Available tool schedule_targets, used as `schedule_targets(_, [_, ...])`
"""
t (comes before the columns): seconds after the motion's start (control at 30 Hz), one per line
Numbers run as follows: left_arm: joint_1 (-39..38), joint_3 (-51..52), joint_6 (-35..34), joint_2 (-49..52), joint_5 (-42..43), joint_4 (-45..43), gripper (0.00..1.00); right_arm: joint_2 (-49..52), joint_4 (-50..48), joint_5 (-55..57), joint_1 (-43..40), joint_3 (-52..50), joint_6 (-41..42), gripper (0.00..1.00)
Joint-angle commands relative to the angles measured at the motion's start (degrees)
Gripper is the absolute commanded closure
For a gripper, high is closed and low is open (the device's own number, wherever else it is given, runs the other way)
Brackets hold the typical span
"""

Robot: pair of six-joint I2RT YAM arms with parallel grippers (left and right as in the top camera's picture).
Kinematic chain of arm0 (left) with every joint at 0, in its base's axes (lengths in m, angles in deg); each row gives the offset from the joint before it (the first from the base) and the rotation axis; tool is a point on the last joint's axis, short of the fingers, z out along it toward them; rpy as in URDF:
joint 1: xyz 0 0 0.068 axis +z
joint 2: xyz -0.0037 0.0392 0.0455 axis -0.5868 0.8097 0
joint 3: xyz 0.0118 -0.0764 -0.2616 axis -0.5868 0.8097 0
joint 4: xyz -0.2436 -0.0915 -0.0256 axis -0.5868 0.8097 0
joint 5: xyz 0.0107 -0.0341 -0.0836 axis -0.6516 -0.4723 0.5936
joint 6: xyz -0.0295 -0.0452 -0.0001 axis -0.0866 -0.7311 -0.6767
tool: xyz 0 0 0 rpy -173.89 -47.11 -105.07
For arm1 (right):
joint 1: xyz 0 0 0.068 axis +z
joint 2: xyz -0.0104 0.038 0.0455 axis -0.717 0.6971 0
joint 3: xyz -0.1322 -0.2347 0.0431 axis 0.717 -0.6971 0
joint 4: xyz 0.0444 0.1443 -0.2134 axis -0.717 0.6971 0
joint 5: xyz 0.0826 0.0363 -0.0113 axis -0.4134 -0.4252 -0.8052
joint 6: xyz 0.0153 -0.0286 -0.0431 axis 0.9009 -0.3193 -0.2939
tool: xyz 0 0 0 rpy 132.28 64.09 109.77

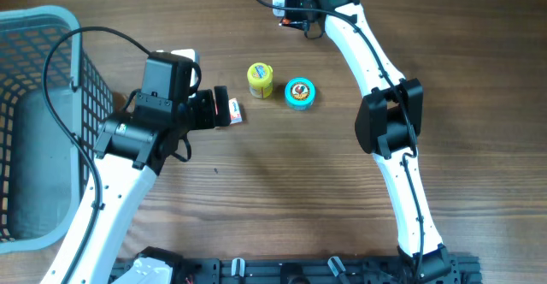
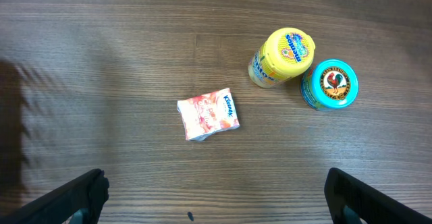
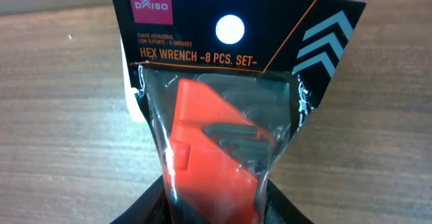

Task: Scan the item barcode
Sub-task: 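Keep the package at the scanner, adjusting its angle with the right gripper, then carry the wrench package right and drop it at the table's right edge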

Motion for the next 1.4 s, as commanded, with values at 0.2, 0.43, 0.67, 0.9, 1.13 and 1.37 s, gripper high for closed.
schedule_targets(0.2, [0.31,-0.46,-0.92,-0.07,0.68,-0.20,0.00,-4.00,7.13,0.13,0.20,1.75,-2.71,0.84])
schedule_targets(0.43, [0.31,-0.46,-0.87,-0.07,0.68,-0.92,0.00,-11.15,22.77,14.10,-0.55,1.75,-0.85,0.84])
schedule_targets(0.67, [-0.79,-0.46,-0.46,-0.20,0.68,-1.09,0.00,-15.56,36.48,17.14,-5.29,1.75,3.43,0.94])
schedule_targets(0.9, [-7.21,-0.46,-0.48,-2.56,-1.95,-1.14,0.00,-16.94,41.48,17.11,-16.31,1.73,3.37,0.95])
schedule_targets(1.13, [-11.67,-0.46,-0.72,-5.70,-2.56,-1.55,0.00,-16.94,41.75,16.83,-31.67,1.68,1.95,0.95])
schedule_targets(1.37, [-12.35,-0.46,-0.74,-6.03,-2.54,-1.55,0.00,-16.94,42.14,14.51,-44.46,-0.15,3.50,0.94])
